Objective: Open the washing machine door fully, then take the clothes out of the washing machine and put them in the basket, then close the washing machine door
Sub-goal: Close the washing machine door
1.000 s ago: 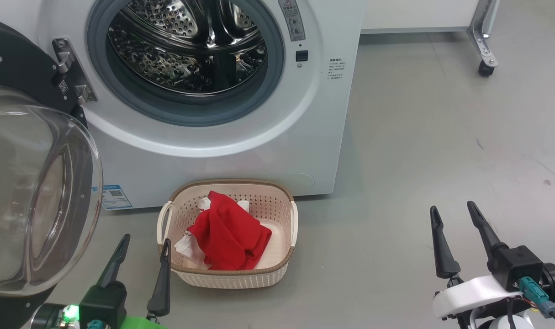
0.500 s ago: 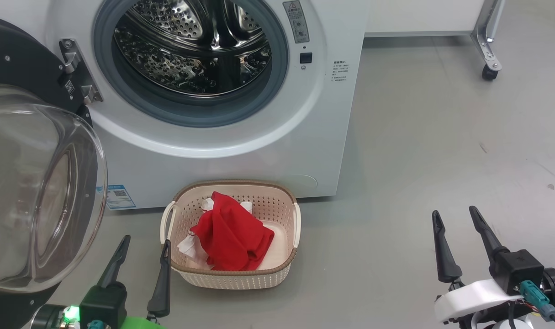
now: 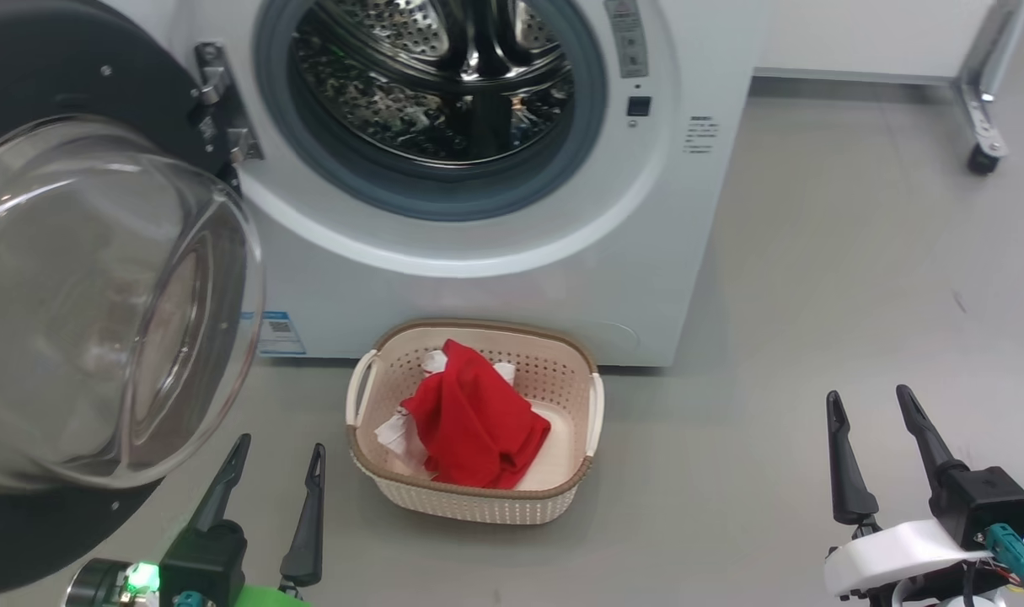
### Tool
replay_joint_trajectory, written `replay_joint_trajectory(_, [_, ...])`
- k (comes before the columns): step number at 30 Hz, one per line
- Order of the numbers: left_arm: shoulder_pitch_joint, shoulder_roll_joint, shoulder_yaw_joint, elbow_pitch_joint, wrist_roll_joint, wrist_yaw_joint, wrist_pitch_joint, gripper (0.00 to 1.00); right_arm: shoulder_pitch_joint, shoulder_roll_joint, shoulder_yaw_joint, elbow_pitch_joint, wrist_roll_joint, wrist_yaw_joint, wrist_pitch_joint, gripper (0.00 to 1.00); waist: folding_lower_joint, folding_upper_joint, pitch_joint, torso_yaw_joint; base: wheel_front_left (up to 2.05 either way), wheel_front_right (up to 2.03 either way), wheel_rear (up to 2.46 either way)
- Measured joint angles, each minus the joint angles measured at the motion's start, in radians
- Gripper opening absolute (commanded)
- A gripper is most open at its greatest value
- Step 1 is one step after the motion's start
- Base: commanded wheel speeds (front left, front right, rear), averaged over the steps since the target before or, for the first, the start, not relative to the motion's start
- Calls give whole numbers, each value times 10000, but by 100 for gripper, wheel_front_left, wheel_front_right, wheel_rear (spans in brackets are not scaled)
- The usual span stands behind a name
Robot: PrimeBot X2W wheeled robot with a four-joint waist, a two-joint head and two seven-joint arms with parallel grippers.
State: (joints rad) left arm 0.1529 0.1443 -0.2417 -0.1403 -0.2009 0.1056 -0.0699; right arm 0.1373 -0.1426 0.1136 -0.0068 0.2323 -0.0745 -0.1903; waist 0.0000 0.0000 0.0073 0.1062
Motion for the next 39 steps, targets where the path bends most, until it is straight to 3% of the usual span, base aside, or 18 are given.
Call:
replay_joint_trajectory(27, [331, -355, 1206, -188, 59, 54, -257, 100, -224, -61, 669, -178, -31, 224, 322, 100, 0, 0, 245, 3647, 0, 0, 0])
replay_joint_trajectory(39, [641, -537, 1697, -259, 59, 125, -384, 100, -689, -58, 936, -123, -65, 424, 487, 100, 0, 0, 503, 4310, 0, 0, 0])
